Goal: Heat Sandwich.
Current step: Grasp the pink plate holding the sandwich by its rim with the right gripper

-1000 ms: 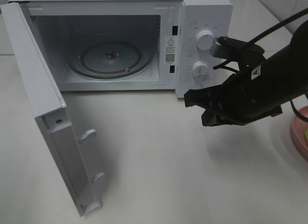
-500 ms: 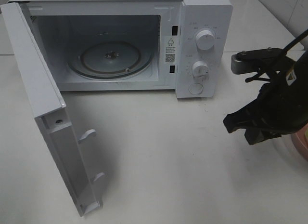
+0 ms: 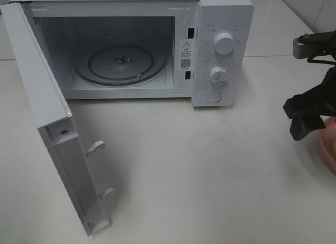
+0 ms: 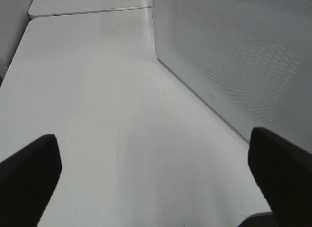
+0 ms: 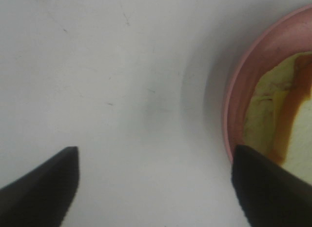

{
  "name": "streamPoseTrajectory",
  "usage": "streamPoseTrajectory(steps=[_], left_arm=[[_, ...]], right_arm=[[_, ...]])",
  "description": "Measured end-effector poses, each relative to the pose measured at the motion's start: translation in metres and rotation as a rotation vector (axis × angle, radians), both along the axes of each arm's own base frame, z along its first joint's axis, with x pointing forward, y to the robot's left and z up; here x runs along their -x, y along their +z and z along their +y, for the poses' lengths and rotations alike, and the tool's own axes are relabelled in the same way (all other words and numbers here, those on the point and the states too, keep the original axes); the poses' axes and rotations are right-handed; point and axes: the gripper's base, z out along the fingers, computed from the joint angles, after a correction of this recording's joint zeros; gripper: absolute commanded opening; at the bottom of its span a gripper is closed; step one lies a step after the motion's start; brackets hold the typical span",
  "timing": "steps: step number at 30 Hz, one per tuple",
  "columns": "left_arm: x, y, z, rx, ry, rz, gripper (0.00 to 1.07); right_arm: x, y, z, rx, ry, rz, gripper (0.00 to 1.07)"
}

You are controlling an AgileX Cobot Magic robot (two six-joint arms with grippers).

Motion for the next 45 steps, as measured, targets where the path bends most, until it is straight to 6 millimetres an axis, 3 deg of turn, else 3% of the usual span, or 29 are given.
streamPoseTrajectory(steps=[11,27,45], left_arm=[[0.000,0.000,0.000,0.000,0.000,0.000,1.01],[0.000,0.000,0.000,0.000,0.000,0.002,1.01],[0.000,0.000,0.000,0.000,0.000,0.002,1.01]], right_arm=[[-0.004,0.000,-0.010,0.044,0.000,-0.006,1.00],[-0.027,-0.048,-0.042,0.055,-0.109,0.123,0.94],[-0.045,-0.103,-0.042,0.063,-0.071,0.188,0.91]])
